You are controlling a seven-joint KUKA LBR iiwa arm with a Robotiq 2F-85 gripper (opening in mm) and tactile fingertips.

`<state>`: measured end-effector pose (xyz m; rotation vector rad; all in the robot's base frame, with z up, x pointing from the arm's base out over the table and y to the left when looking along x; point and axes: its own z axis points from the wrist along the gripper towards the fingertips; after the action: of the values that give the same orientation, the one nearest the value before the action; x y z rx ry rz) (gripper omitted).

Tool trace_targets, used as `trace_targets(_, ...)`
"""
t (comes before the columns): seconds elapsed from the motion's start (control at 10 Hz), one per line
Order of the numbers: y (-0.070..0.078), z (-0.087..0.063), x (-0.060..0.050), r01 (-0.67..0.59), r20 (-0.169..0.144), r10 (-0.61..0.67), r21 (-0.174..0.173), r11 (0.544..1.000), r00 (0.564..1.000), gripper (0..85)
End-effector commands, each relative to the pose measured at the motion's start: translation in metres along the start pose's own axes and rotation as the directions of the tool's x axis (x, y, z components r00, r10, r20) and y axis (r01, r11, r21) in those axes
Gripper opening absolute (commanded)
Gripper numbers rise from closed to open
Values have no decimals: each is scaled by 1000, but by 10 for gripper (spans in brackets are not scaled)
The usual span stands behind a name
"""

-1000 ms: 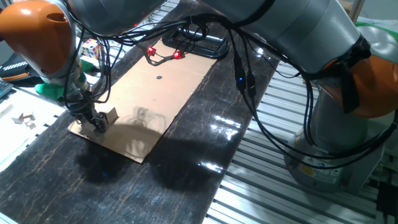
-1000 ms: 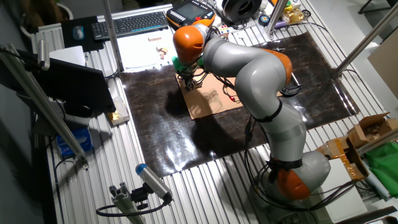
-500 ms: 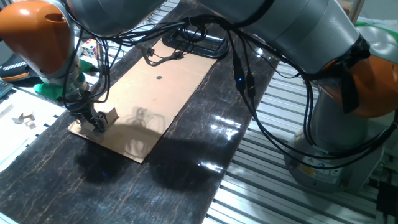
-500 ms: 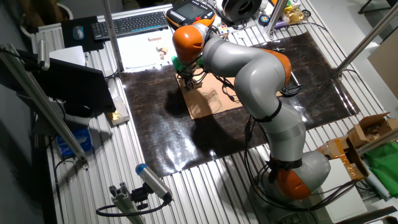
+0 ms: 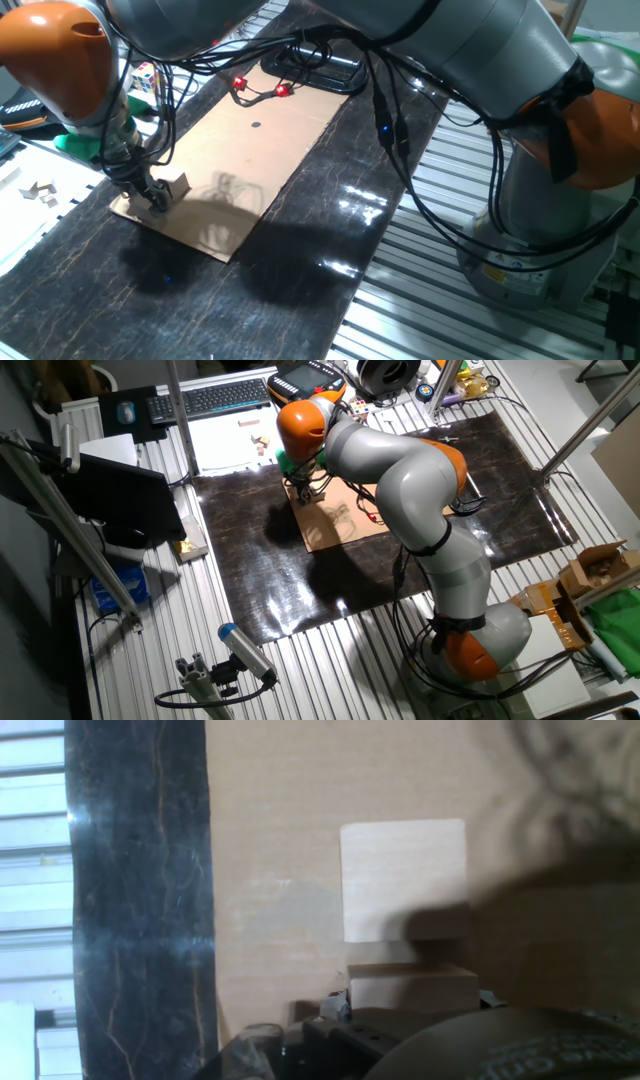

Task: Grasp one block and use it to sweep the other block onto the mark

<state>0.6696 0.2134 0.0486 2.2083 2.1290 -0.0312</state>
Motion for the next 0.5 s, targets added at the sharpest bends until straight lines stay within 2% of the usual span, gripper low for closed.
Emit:
trace_targets(0.0,0,0,0,0,0,0,2,1000,1000,7)
trace_targets(0.4,0,2,-3,1,-1,-1,5,1000,1000,7)
